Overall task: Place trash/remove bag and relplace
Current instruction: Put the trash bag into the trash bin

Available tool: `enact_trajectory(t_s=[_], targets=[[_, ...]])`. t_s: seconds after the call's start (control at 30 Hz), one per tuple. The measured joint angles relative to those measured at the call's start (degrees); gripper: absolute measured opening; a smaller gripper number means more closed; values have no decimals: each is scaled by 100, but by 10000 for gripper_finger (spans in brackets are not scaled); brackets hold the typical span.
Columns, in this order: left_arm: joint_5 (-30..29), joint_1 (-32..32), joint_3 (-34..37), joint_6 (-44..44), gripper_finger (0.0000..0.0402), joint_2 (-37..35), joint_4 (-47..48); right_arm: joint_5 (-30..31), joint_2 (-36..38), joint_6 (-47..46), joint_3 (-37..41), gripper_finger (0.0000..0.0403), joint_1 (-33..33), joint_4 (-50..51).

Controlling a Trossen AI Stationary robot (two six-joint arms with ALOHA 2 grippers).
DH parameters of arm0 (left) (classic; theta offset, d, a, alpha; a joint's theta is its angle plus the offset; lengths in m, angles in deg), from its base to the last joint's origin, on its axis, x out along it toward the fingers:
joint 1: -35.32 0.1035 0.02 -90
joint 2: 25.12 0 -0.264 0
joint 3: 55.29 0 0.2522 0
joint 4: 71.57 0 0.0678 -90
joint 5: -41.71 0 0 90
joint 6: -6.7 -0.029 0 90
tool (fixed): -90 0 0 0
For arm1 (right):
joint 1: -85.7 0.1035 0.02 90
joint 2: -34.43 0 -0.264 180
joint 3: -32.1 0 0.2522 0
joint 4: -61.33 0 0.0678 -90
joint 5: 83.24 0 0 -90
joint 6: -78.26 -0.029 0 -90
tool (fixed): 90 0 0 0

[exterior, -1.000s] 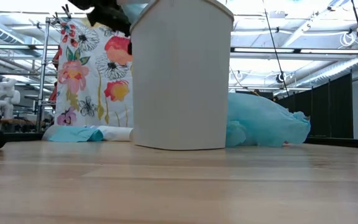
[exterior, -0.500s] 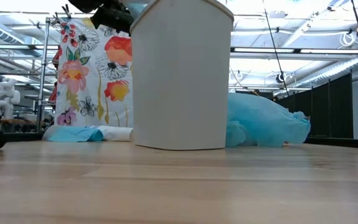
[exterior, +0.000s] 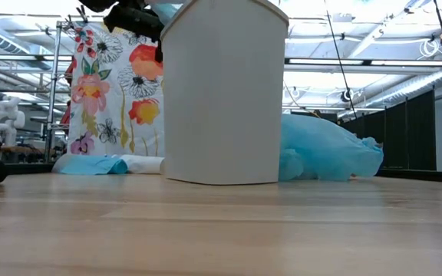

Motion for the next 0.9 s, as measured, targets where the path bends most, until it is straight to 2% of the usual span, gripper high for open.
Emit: enact_trajectory(t_s=[0.13, 0.27, 0.33, 0.4, 0.5, 0.63, 0.67, 0.83, 0.9], targets=[[1, 154, 0, -3, 185, -192, 169, 131, 87, 479, 0, 141, -201, -18], [-95, 258, 0, -117, 185, -556, 622, 26, 102, 1444, 0, 113, -504, -449], [-745, 258, 0, -558, 179, -891, 1192, -91, 146, 2027, 0, 87, -683, -775], [-1693, 196, 0, -1079, 163, -1294, 1684, -284, 195, 2561, 0, 55, -914, -1124], [-2758, -51, 0, -1314, 121, -1867, 2126, -1015, 244, 3474, 0, 11, -1380, -1531], [-2898, -459, 0, -785, 25, -2330, 2212, -2319, 229, 4616, 0, 7, -2097, -1972], [-2904, -556, 0, -587, 13, -2412, 2213, -2630, 214, 4880, 0, 4, -2253, -2047], [-2960, -1154, 0, 390, 4, -2593, 2194, -3770, 164, 6081, 0, 1, -2907, -2158], [-3332, -1612, -2, 669, 3, -2527, 2116, -4101, 163, 6474, 0, 1, -3067, -2113]])
